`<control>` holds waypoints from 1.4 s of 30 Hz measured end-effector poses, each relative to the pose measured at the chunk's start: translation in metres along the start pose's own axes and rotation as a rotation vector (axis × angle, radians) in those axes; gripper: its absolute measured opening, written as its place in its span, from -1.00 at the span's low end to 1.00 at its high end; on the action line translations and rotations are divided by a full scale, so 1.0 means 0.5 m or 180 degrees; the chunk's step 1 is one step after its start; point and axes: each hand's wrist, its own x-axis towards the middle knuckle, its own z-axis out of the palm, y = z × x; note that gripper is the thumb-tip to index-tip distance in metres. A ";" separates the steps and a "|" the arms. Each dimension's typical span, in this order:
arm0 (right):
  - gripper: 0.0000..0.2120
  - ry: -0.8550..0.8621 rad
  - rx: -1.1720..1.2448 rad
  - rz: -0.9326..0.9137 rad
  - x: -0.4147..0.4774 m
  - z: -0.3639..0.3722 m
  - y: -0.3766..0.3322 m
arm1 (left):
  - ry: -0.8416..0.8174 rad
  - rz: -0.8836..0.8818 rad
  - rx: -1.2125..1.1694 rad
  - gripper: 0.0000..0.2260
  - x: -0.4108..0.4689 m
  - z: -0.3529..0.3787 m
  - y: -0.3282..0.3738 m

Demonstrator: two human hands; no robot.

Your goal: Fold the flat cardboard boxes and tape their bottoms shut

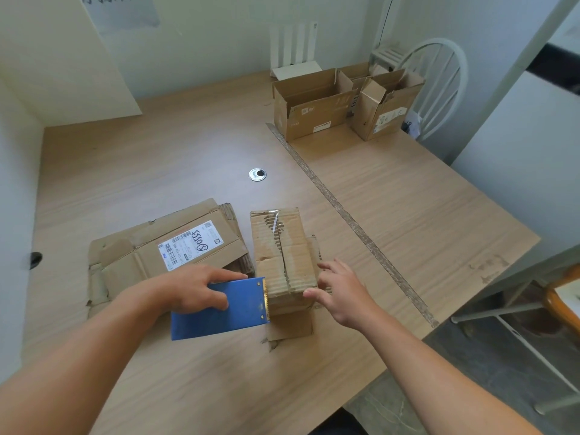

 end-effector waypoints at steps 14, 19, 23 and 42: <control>-0.39 0.1061 -0.1032 -0.1230 0.025 0.021 -0.003 | 0.0069 0.0129 -0.0156 -0.48 0.012 -0.003 -0.003; -0.50 0.0887 -0.0759 -0.1702 0.066 0.063 0.028 | 0.0082 0.0146 -0.0206 -0.51 0.009 -0.006 -0.009; -0.55 0.1150 -0.0598 -0.1672 0.067 0.068 0.029 | 0.0160 0.0197 -0.0340 -0.52 -0.006 -0.010 -0.026; -0.48 0.0731 -0.0384 -0.1485 0.070 0.064 0.027 | 0.0654 -0.0355 0.0181 -0.47 0.022 0.001 -0.049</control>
